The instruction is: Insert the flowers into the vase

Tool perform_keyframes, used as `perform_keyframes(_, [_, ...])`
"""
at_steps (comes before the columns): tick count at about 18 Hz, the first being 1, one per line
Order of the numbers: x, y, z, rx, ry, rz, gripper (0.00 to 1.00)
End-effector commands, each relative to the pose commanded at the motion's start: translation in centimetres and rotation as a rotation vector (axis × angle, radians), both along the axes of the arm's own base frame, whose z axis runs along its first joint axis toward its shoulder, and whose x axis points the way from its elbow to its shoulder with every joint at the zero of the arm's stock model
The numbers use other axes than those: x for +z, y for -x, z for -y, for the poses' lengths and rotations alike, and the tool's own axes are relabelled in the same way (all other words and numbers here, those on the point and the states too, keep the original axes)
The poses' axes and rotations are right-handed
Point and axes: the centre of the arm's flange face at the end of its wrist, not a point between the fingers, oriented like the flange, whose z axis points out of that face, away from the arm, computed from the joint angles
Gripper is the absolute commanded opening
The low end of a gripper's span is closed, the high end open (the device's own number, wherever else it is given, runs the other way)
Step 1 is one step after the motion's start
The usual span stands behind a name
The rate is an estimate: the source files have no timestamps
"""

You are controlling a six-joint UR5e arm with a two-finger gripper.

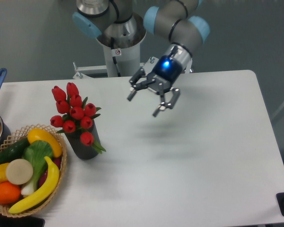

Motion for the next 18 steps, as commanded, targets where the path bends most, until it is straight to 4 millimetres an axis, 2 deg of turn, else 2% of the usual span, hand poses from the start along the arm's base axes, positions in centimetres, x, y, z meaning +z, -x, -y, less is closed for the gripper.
perform_keyframes(5, [1.7,4.2,1.2,0.058,0.283,-0.16,1.0])
perform_keyframes(8, [1.6,7.1,1.6,0.087,0.421,-0.205,1.0])
perform_keyframes(10, [2.0,8.4,1.5,0.097,0.46,-0.225,1.0])
perform_keyframes(12, [1.5,9.7,1.4,0.104,0.531,-0.242,1.0])
perform_keyframes(13, [0.9,10.0,0.9,0.098,0.577,-0.249,1.0])
perform_keyframes(15, [-1.8,10.7,-0.7,0.072,0.712,-0.262,1.0])
perform_keyframes(17, [-1.7,10.4,-2.8,0.048,0.813,-0.315,1.0])
perform_keyframes(18, [-2.4,10.4,-3.3,0.037,0.846,-0.32,1.0])
